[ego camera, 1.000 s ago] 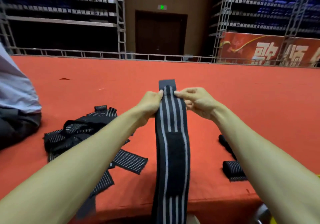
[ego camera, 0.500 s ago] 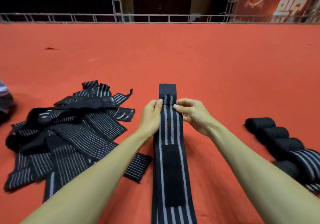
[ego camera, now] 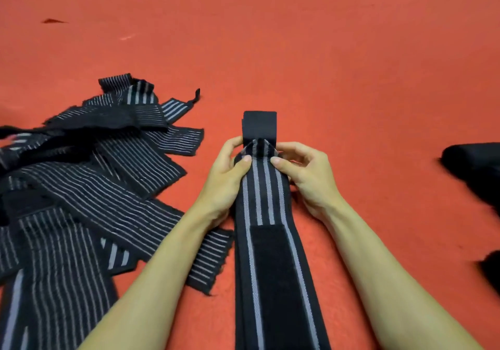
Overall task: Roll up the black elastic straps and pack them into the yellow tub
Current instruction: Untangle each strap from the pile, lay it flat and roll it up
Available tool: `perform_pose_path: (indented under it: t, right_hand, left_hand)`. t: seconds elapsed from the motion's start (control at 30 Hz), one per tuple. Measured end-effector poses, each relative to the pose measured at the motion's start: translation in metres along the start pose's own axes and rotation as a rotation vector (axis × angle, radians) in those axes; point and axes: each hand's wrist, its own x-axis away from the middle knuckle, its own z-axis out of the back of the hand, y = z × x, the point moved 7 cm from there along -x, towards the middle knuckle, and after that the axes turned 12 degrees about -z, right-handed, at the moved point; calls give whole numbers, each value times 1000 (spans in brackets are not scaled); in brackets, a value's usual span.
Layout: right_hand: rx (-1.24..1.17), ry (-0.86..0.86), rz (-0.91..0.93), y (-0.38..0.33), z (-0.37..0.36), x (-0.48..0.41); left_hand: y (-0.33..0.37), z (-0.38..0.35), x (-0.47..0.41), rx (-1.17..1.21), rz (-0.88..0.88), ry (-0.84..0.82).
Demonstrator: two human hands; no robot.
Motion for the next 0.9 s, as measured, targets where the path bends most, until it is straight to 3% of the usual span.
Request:
perform_pose_path:
  t: [0.23,0.4,0.53,0.77,0.9]
  right_hand:
    - [-180,-4,-50,-3,3,1]
    - [-98,36,-9,-6,-1,6]
    - [5,58,86,-13,-2,11]
    - [6,44,119,-15,-4,12]
    - [-99,35,45,-7,-2,5]
  left_hand:
    - [3,-2,1,105,0,-1]
    - [0,2,1,110,14,31]
    - [2,0,4,247,5,-32]
    - [10,4,6,-72,-162,-37]
    - [20,2,8,-143,-255,-47]
